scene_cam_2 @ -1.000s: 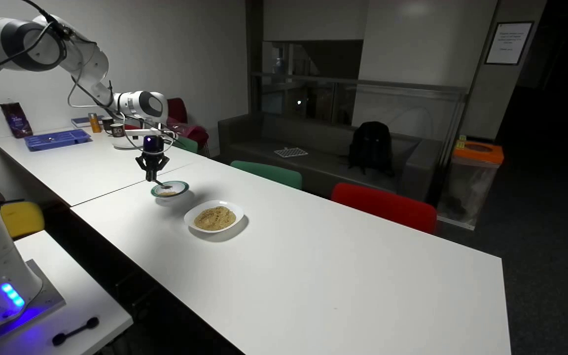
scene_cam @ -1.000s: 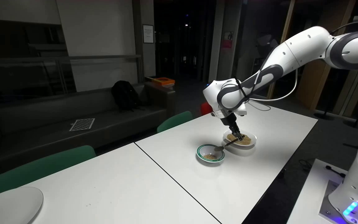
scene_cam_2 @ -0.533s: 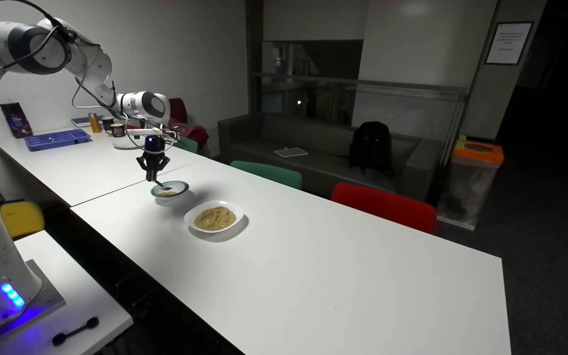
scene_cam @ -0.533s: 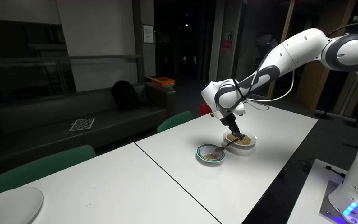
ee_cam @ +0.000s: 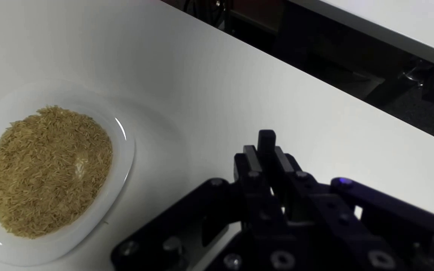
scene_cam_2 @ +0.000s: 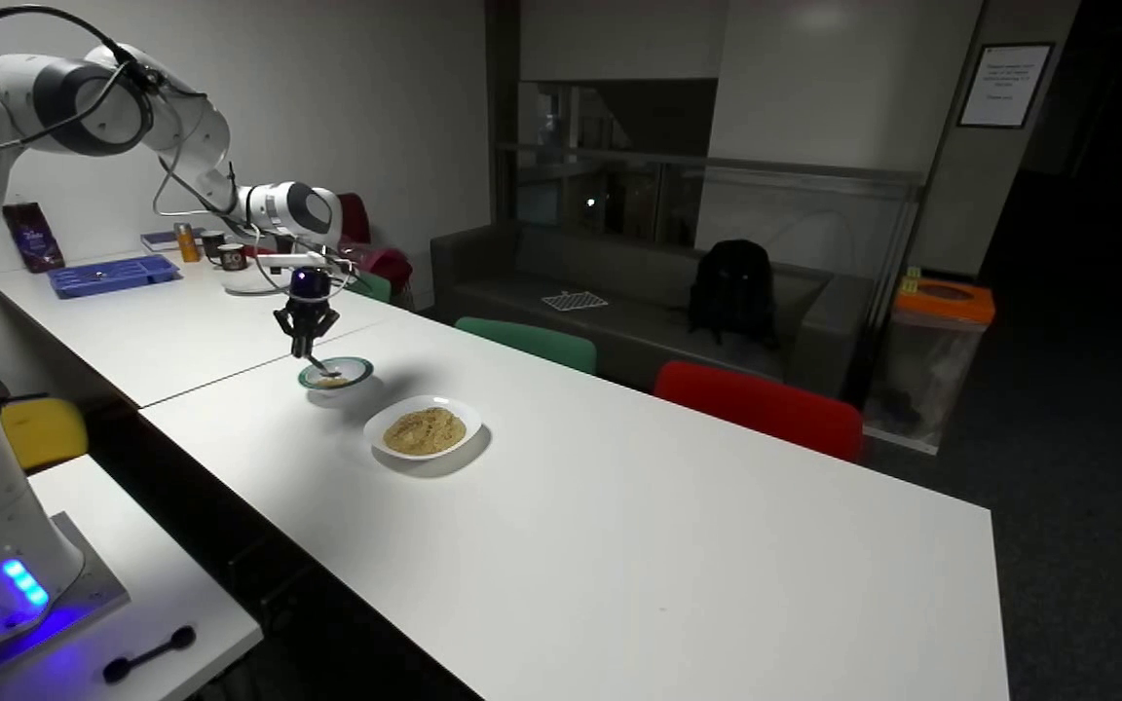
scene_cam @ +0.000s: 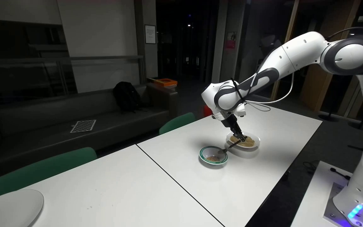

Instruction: Spoon some contents from the white bowl into the green bowl twice

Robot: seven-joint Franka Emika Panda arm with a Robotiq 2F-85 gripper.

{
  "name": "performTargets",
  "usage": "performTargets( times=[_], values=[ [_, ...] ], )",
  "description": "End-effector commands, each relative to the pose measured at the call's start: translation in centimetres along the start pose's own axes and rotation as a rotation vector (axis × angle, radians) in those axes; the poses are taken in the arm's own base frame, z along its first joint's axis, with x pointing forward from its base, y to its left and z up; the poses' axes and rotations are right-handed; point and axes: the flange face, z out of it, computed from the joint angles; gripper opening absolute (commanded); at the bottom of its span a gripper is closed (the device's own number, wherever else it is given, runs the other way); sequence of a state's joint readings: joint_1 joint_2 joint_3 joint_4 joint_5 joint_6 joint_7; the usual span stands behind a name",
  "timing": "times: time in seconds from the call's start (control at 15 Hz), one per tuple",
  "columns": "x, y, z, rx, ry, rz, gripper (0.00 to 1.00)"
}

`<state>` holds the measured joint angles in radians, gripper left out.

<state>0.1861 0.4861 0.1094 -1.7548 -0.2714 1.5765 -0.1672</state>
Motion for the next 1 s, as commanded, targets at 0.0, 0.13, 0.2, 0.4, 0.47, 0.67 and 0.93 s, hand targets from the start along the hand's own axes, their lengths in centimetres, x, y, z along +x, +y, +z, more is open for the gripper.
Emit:
performTargets(
  times=[0.0,0.13,0.2,0.4,0.47,0.67,0.93],
  values=[
    [0.2,0.5,-1.0,-0.019,-0.036,0.031,0.03],
    [0.3,0.5,-1.4,-0.02,-0.037,0.033,0.03],
    [0.3,0.5,-1.5,-0.019,-0.038,0.033,0.03],
    [0.6,0.6,-2.0,-0.017,-0.042,0.037,0.03],
    [0.6,0.7,-2.1,-0.018,-0.041,0.038,0.03],
    [0.8,0.8,-2.5,-0.016,-0.045,0.046,0.03],
    [1.2,1.0,-2.8,-0.014,-0.061,0.058,0.03]
  ],
)
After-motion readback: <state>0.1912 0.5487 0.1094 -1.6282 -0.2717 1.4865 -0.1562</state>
